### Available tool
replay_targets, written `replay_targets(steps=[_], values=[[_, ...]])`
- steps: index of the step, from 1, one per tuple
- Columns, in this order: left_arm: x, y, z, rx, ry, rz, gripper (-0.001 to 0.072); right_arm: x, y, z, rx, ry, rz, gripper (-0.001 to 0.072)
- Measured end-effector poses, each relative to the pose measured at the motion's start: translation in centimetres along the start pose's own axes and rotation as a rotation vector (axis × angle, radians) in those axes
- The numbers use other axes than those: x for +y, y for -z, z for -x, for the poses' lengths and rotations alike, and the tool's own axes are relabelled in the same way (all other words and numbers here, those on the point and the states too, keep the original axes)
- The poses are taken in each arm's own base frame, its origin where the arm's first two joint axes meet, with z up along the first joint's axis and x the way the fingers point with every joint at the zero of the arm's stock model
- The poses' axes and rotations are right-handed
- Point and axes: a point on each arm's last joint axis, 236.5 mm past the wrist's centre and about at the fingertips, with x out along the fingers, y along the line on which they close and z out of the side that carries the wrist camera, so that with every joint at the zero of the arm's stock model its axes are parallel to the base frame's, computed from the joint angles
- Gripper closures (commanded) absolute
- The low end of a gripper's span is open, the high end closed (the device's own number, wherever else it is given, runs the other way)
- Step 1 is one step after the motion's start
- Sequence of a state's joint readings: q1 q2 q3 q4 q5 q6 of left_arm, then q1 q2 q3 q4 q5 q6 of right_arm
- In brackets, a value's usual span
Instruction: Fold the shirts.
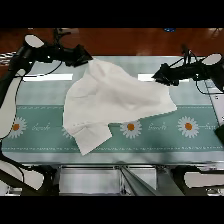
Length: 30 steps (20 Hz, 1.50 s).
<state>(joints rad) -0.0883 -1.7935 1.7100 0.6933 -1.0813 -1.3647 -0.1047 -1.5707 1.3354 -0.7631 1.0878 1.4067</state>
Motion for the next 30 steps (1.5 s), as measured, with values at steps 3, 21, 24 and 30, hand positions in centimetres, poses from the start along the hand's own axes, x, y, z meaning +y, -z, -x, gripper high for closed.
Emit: replay_targets(steps=[3, 21, 24, 30], values=[[2.5, 1.9, 1.1, 0.125, 0.002, 0.065, 0.02, -1.3, -2.2, 1.3, -0.037, -0.013, -0.052, 0.0295], [14.3, 27.6, 16.6, 0.179, -0.193, 0.624, 0.0201, -13.0, 15.4, 10.0, -0.017, 0.267, -0.198, 0.0295], [14.2, 30.7, 14.6, 0.164, -0.166, 0.689, 0.0201, -12.1, 15.9, 10.1, -0.033, 0.242, -0.177, 0.0295], [14.4, 30.4, 11.2, 0.061, -0.175, 0.712, 0.0201, -11.2, 16.4, 10.0, -0.032, 0.209, -0.166, 0.0296]])
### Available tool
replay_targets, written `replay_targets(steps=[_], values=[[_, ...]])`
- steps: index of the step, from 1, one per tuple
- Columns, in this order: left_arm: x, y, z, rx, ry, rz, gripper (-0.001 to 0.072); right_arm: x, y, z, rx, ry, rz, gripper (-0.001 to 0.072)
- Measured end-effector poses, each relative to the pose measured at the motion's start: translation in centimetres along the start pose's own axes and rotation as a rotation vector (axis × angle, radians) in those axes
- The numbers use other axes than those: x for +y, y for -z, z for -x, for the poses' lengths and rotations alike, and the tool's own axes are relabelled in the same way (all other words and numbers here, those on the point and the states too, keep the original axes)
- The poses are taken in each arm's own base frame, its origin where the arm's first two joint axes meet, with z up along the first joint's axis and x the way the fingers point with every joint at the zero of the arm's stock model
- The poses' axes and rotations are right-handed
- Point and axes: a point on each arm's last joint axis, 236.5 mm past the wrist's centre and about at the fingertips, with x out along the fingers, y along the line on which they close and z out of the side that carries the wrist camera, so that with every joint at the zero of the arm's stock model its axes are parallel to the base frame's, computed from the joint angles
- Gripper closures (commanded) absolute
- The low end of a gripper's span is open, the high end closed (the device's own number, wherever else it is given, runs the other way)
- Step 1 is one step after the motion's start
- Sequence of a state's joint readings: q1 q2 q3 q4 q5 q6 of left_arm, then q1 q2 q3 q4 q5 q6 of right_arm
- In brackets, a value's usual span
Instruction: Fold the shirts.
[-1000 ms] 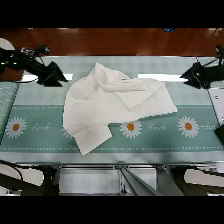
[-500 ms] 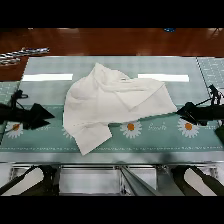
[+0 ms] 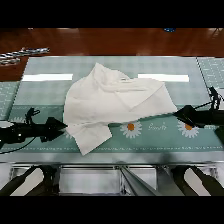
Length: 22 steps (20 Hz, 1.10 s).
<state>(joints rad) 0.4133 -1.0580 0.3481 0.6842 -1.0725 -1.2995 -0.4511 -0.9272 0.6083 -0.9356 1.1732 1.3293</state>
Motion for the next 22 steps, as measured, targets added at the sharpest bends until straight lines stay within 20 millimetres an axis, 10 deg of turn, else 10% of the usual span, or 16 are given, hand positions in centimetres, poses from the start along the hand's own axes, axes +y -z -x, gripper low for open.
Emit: replay_targets(steps=[2, 4, 12, 22], values=[[-1.1, -0.4, -1.0, -0.032, 0.02, -0.005, 0.0262, 0.2, 0.1, 0.0, 0.0, -0.007, -0.001, 0.0295], [-1.5, -1.1, -2.0, -0.073, 0.008, -0.014, 0.0687, 0.2, 0.1, 0.1, 0.0, -0.012, -0.007, 0.0295], [-3.0, -1.1, -3.2, -0.07, 0.022, -0.067, 0.0689, -8.3, -2.6, 2.5, -0.125, 0.087, -0.311, 0.03], [-3.3, -0.5, -3.3, -0.045, 0.031, -0.077, 0.069, -5.5, -5.0, -4.7, 0.015, -0.174, -0.409, 0.0302]])
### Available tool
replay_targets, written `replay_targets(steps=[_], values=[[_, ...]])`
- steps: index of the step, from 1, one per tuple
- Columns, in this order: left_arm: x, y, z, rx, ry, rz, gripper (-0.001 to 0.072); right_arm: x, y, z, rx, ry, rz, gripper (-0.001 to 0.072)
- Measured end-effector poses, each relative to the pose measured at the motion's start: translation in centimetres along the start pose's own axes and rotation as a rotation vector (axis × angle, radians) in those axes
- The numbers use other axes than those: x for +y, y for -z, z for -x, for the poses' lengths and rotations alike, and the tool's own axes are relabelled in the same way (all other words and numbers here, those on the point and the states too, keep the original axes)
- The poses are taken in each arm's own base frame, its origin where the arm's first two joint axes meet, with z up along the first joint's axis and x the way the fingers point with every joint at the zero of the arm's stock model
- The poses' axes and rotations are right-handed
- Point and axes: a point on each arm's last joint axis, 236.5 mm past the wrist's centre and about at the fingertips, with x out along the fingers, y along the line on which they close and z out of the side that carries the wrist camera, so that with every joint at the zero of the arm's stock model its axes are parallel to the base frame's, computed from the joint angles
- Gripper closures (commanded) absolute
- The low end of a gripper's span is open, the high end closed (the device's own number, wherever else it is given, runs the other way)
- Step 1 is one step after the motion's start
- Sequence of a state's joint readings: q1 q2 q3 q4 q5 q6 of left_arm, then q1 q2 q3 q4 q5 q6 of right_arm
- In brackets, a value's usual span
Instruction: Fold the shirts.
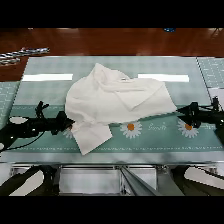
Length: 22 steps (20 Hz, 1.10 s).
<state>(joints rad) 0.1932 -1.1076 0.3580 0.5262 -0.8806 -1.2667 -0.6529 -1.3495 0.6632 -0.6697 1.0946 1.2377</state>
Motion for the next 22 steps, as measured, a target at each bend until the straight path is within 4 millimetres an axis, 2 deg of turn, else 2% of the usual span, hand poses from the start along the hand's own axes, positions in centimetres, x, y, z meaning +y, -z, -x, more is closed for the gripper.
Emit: replay_targets(steps=[2, 3, 4, 5, 6, 7, 9, 10, 12, 14, 15, 16, 18, 20, 22], values=[[0.0, 0.0, 0.0, 0.002, 0.001, 0.0, 0.069, 1.1, -0.6, -1.8, 0.022, 0.008, 0.024, 0.0321], [0.0, 0.1, 0.0, 0.005, 0.001, 0.0, 0.0689, 1.9, -0.8, -2.8, 0.037, 0.01, 0.043, 0.0382], [-0.1, 0.2, 0.0, 0.007, 0.002, -0.001, 0.0689, 2.5, -0.9, -3.8, 0.053, 0.015, 0.065, 0.0399], [-0.1, 0.2, 0.0, 0.006, 0.002, 0.0, 0.0689, 3.3, -1.0, -4.8, 0.069, 0.02, 0.089, 0.0478], [-0.1, 0.2, 0.0, 0.006, 0.002, 0.0, 0.0689, 4.1, -1.1, -5.9, 0.081, 0.025, 0.113, 0.0661], [-0.1, 0.2, 0.0, 0.007, 0.003, 0.0, 0.0689, 4.8, -1.1, -6.9, 0.096, 0.035, 0.141, 0.0688], [-0.5, -0.1, 0.2, 0.004, 0.009, -0.007, 0.0689, 7.3, -0.9, -8.1, 0.124, 0.025, 0.214, 0.0689], [-1.1, -0.5, 0.6, -0.005, 0.021, -0.022, 0.069, 9.1, -0.9, -8.2, 0.134, 0.01, 0.264, 0.0688], [-3.8, -2.6, 2.2, -0.054, 0.064, -0.087, 0.069, 13.3, -1.1, -7.2, 0.126, -0.02, 0.381, 0.0689], [-8.6, -5.8, 5.8, -0.154, 0.13, -0.2, 0.069, 19.2, -1.9, -4.0, 0.061, -0.065, 0.518, 0.0689], [-11.8, -7.7, 8.5, -0.23, 0.166, -0.274, 0.069, 22.5, -2.2, -1.6, 0.009, -0.087, 0.596, 0.0689], [-15.5, -9.2, 11.8, -0.308, 0.205, -0.36, 0.069, 25.7, -2.2, 1.1, -0.05, -0.11, 0.671, 0.0689], [-22.8, -10.7, 18.6, -0.462, 0.272, -0.531, 0.069, 32.3, -1.4, 7.9, -0.199, -0.153, 0.838, 0.0689], [-29.9, -9.6, 25.9, -0.6, 0.336, -0.711, 0.069, 37.4, 1.2, 15.0, -0.345, -0.196, 0.977, 0.0689], [-35.2, -6.9, 32.4, -0.723, 0.363, -0.885, 0.069, 40.5, 4.5, 21.4, -0.488, -0.22, 1.088, 0.0689]])
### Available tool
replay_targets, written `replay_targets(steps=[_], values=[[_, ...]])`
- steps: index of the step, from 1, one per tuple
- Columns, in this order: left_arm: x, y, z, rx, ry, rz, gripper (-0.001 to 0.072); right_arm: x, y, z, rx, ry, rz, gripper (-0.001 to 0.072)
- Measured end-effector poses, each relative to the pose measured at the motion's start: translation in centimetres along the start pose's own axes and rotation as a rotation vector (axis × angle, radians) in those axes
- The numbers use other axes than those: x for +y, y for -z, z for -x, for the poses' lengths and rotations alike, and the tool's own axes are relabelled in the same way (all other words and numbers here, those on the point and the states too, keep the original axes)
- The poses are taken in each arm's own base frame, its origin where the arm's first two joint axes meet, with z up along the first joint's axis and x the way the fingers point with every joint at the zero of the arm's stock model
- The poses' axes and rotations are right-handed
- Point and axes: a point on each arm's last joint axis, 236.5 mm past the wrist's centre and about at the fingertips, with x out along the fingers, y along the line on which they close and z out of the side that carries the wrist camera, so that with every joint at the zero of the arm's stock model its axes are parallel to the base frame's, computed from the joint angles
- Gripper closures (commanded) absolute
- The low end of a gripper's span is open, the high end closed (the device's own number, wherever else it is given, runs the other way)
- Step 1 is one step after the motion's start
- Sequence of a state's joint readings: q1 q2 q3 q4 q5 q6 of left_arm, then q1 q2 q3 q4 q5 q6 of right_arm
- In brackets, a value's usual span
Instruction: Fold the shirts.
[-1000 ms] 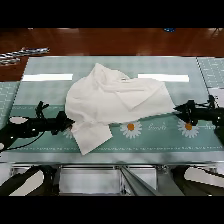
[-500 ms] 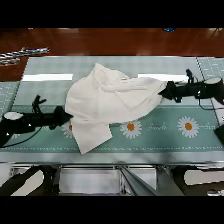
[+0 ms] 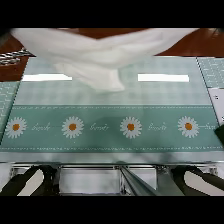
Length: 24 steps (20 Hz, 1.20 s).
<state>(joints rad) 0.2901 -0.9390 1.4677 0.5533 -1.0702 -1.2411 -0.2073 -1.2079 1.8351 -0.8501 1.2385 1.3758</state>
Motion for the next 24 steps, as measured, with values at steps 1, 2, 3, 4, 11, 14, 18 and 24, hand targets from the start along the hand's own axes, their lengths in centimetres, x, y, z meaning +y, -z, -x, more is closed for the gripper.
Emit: replay_targets(steps=[1, 2, 3, 4, 11, 14, 18, 24], values=[[-2.4, -2.5, 1.6, -0.043, 0.002, -0.083, 0.069, 2.0, -1.6, 3.0, -0.065, 0.019, 0.061, 0.0688], [-4.6, -4.1, 3.2, -0.073, 0.001, -0.15, 0.069, 3.8, -2.8, 6.0, -0.123, 0.042, 0.116, 0.0689], [-6.8, -5.4, 4.9, -0.096, -0.005, -0.218, 0.069, 5.5, -3.4, 8.7, -0.171, 0.062, 0.163, 0.0688], [-8.7, -6.3, 6.6, -0.122, -0.018, -0.278, 0.069, 7.1, -3.8, 11.5, -0.222, 0.088, 0.207, 0.0688], [-15.4, -7.0, 18.6, -0.287, -0.265, -0.522, 0.069, 11.4, 0.2, 23.7, -0.314, 0.278, 0.292, 0.0689], [-16.2, -6.3, 23.0, -0.343, -0.355, -0.543, 0.069, 11.3, 3.3, 25.5, -0.249, 0.326, 0.264, 0.0689], [-11.4, -3.7, 22.8, -0.223, -0.478, -0.449, 0.069, 9.8, 6.3, 24.7, -0.136, 0.351, 0.202, 0.0689], [1.9, 4.4, 11.6, 0.144, -0.52, -0.178, 0.069, 3.3, 11.8, 15.0, 0.143, 0.298, 0.035, 0.0689]])
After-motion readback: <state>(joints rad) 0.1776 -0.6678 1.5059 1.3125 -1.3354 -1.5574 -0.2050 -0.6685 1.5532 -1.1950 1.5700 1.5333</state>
